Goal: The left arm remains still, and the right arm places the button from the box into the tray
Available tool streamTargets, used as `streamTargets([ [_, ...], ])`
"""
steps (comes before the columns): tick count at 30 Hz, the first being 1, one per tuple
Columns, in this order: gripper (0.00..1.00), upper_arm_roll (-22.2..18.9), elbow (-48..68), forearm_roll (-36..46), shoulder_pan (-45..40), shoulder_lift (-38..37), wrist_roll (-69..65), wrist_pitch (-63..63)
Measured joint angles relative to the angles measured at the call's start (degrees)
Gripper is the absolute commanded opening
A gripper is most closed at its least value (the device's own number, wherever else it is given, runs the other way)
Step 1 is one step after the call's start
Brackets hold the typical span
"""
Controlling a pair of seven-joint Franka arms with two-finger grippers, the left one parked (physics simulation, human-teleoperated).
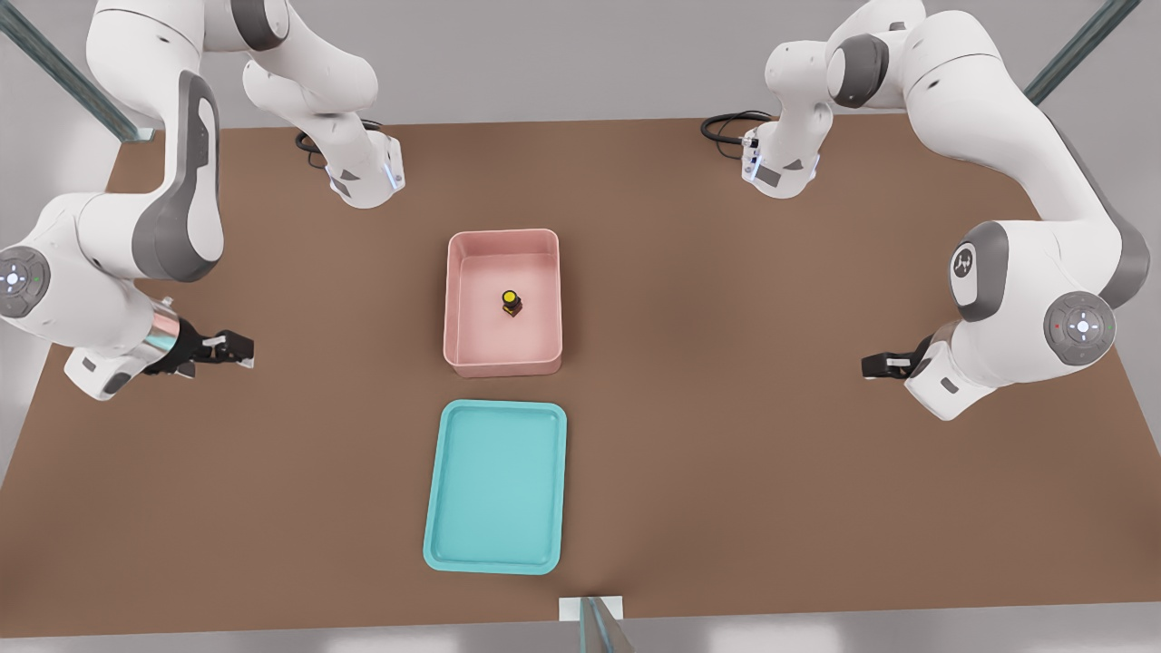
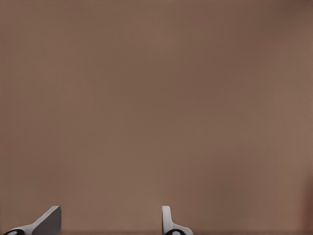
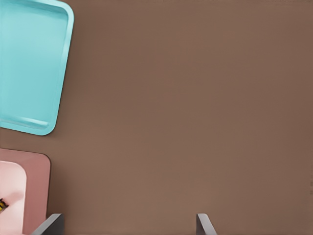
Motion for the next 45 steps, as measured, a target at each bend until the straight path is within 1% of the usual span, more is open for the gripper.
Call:
streamTargets([
  [2, 1.0, 0.2, 0.3, 0.0, 0.6, 0.1, -0.6, 0.1],
  [3, 1.0, 2.0, 1.8, 0.1, 2.3, 0.0, -0.7, 0.1],
  [5, 1.0, 4.5, 5.0, 0.1, 12.3, 0.7, -1.0, 0.2],
  [6, 1.0, 5.0, 6.4, -0.4, 17.7, 1.9, -1.0, 0.3],
  [8, 1.0, 6.1, 7.7, 1.5, 24.6, 4.1, 1.0, 0.4],
  [10, 1.0, 7.6, 6.5, 3.9, 29.3, 4.5, 4.5, 0.4],
  [11, 1.0, 8.6, 4.3, 5.2, 31.8, 4.0, 7.0, 0.5],
  [13, 1.0, 10.7, -4.7, 6.5, 37.4, 3.1, 12.9, 2.7],
  [15, 1.0, 11.3, -12.6, 6.7, 42.0, 2.6, 18.2, 6.8],
  [16, 1.0, 11.0, -18.0, 6.4, 42.6, 2.0, 20.6, 9.8],
  [17, 1.0, 9.8, -20.9, 6.2, 42.4, 1.7, 22.5, 12.1],
  [19, 1.0, 6.9, -24.2, 6.2, 41.4, 1.6, 25.4, 15.7],
  [23, 1.0, 5.2, -31.9, 6.3, 40.9, 1.1, 30.0, 23.9],
  [26, 1.0, 3.6, -34.7, 6.3, 39.9, 1.0, 31.8, 29.0],
  [32, 1.0, 5.3, -39.7, 6.3, 39.5, 1.1, 34.3, 37.4],
  [45, 1.0, 6.6, -48.4, 6.3, 39.5, 1.1, 37.7, 51.4],
])
